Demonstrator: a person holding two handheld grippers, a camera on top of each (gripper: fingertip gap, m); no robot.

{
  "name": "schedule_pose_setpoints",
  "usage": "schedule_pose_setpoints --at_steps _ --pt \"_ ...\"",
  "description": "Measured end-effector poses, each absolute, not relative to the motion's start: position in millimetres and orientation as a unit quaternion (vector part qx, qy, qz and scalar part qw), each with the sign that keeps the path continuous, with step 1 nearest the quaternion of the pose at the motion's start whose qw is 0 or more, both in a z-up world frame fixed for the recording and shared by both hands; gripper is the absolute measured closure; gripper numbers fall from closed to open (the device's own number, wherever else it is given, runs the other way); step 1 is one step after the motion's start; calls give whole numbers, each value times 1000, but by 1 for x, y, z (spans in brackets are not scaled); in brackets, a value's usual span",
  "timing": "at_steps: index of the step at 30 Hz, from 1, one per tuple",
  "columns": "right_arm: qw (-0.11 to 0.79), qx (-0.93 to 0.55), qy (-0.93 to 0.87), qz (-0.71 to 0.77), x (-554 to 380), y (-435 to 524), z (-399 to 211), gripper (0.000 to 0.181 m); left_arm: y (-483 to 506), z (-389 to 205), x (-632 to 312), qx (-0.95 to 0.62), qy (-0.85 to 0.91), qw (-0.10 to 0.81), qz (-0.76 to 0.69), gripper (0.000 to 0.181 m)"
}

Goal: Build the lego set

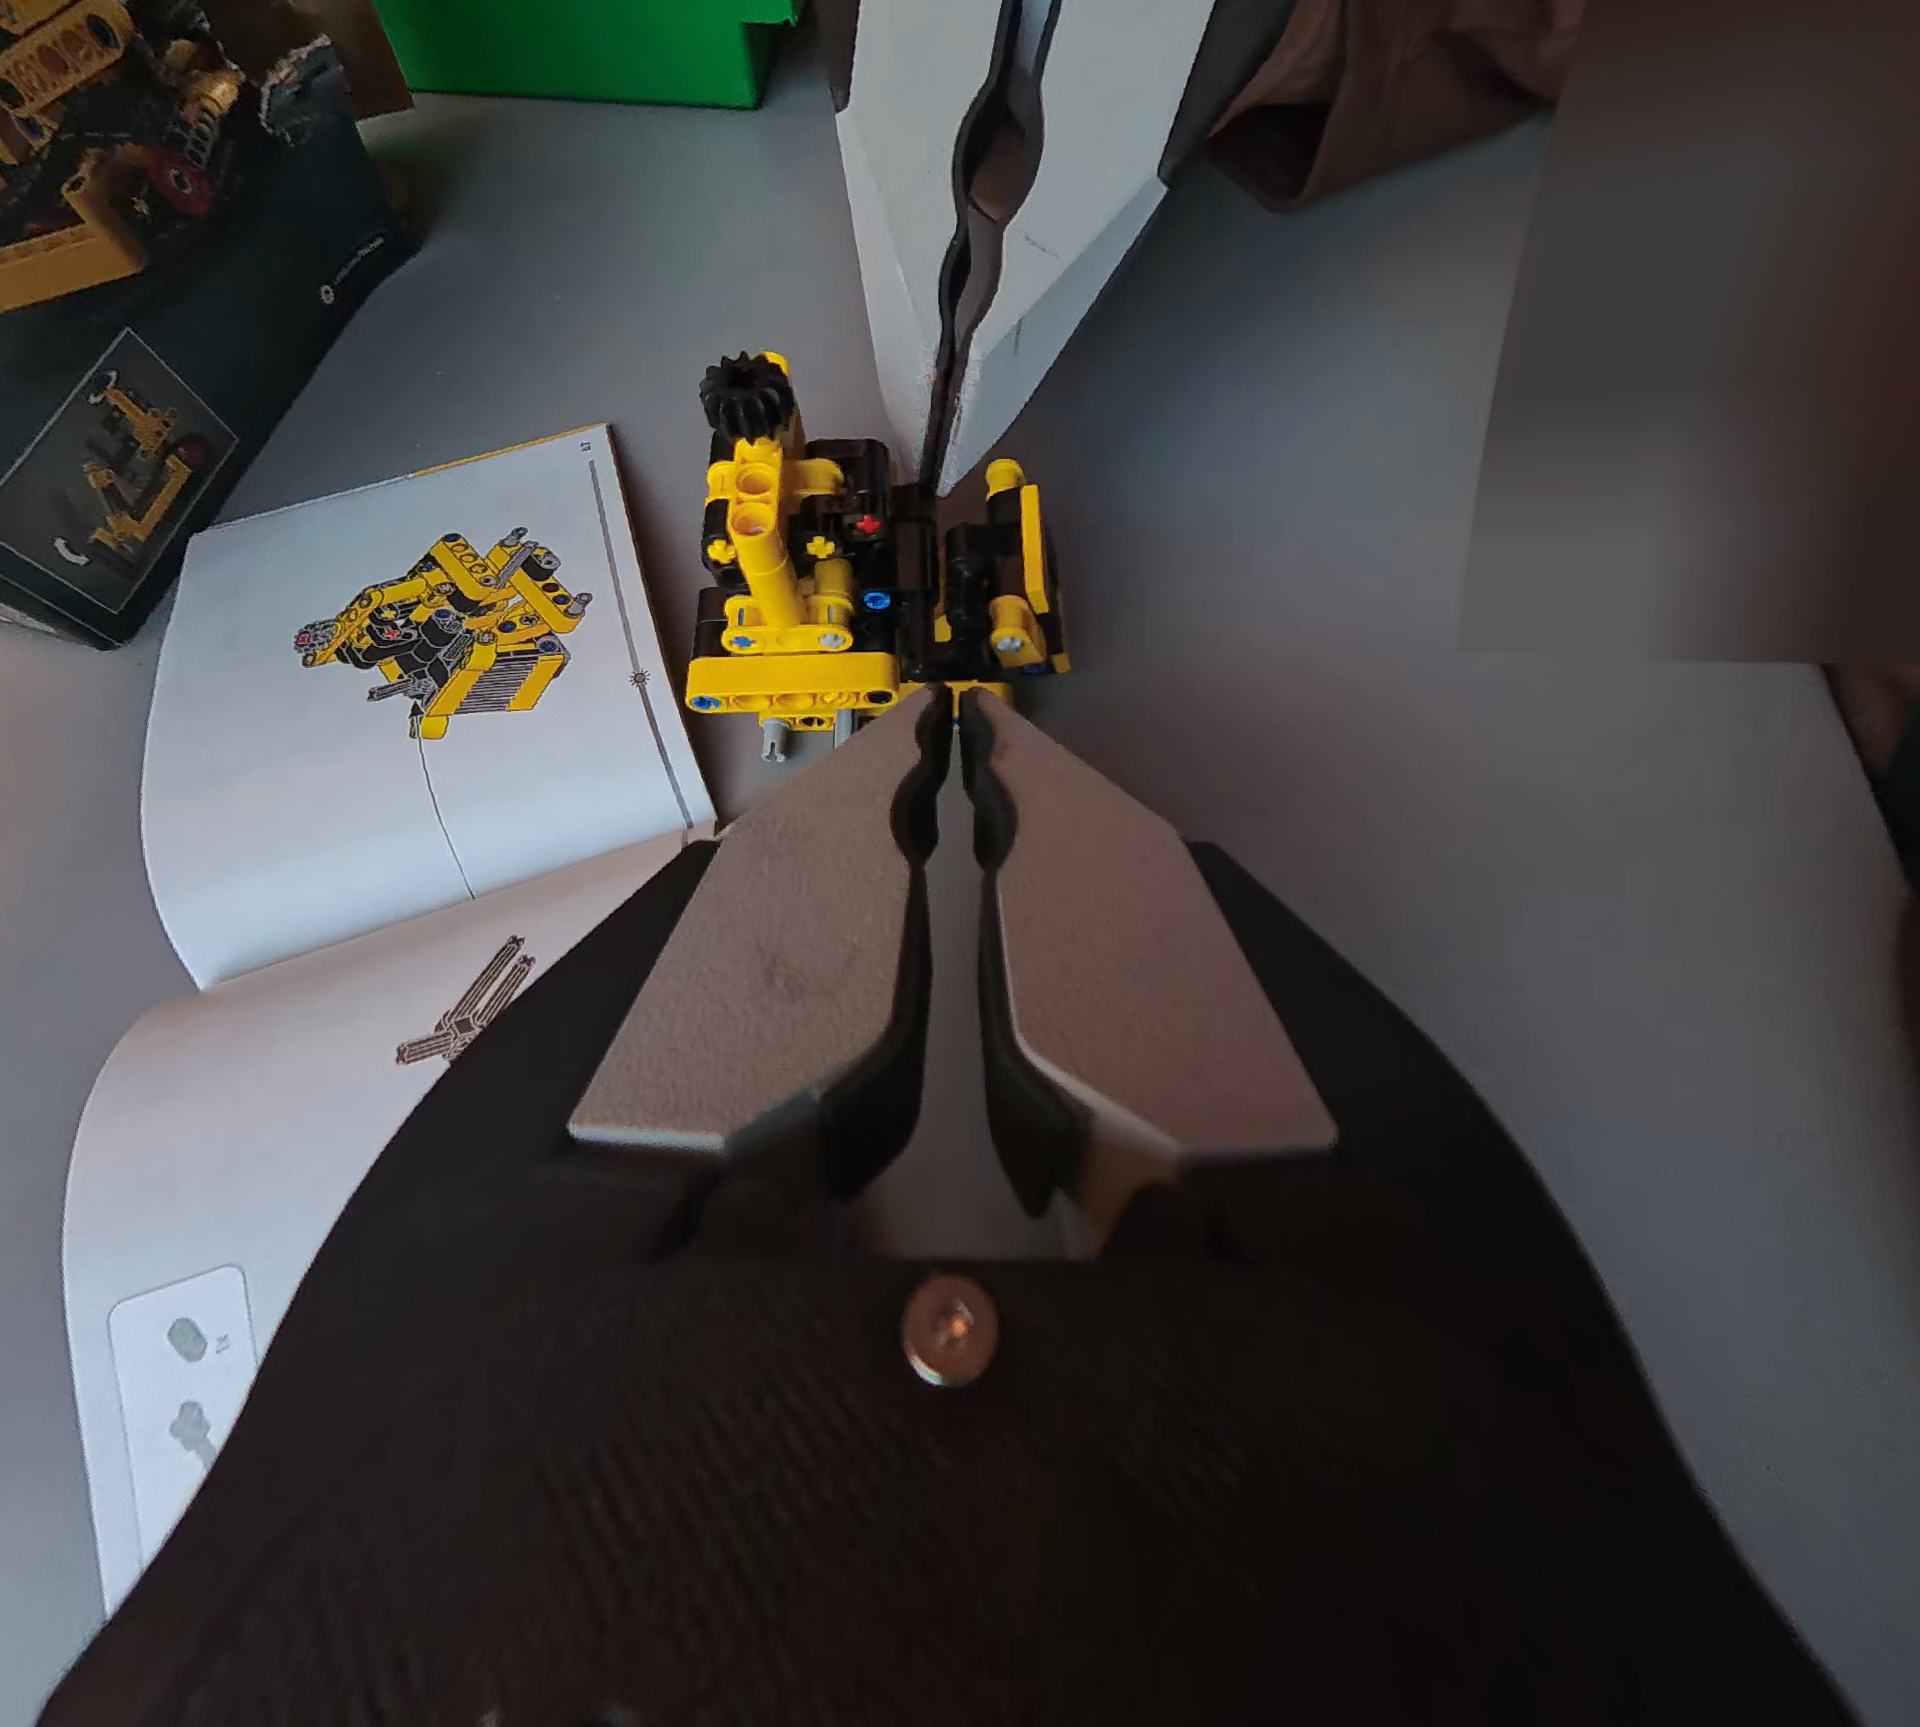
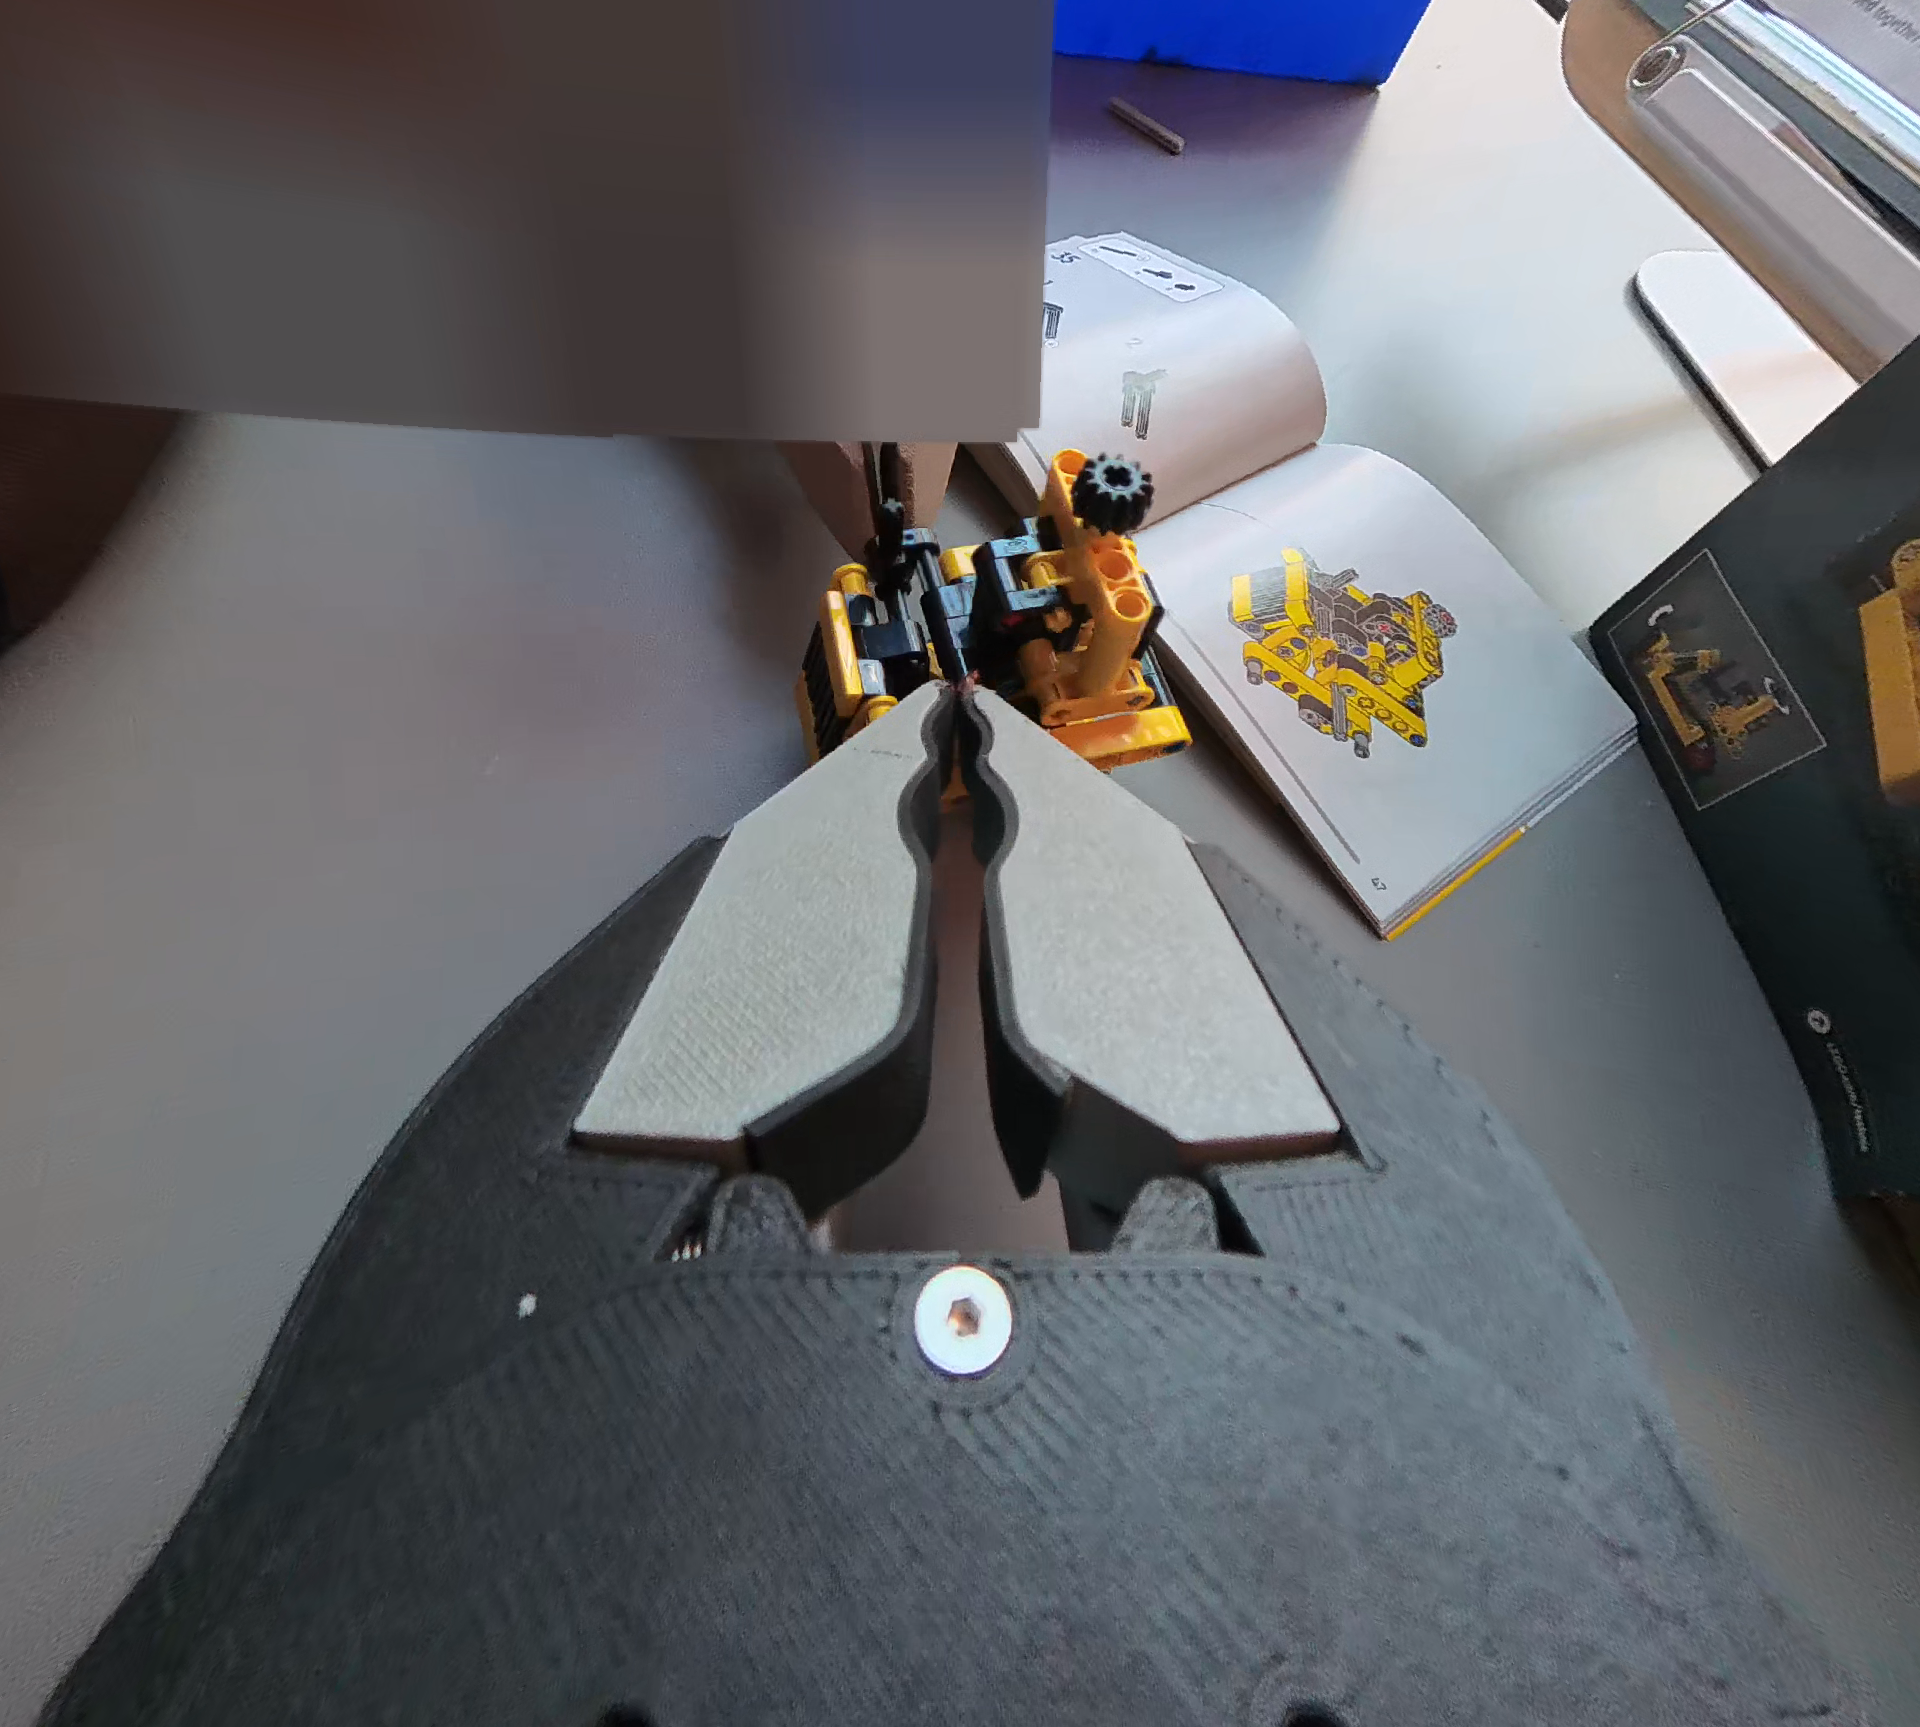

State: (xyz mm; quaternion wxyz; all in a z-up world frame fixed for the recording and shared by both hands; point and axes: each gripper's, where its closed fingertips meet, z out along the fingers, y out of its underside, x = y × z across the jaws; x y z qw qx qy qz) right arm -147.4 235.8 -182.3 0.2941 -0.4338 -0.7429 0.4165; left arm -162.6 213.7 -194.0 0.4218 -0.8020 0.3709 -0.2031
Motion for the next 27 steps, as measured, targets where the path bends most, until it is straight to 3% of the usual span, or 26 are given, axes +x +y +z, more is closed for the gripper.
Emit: schedule_pose_setpoints --at_steps 1,27 --pt "295 -433 -742 419 -147 236 -181 181 214 -193 -163 -801 370 425 -201 181" --pt "280 -441 -737 430 -149 242 -181 180 218 -188 -160 -806 340 428 -228 181"
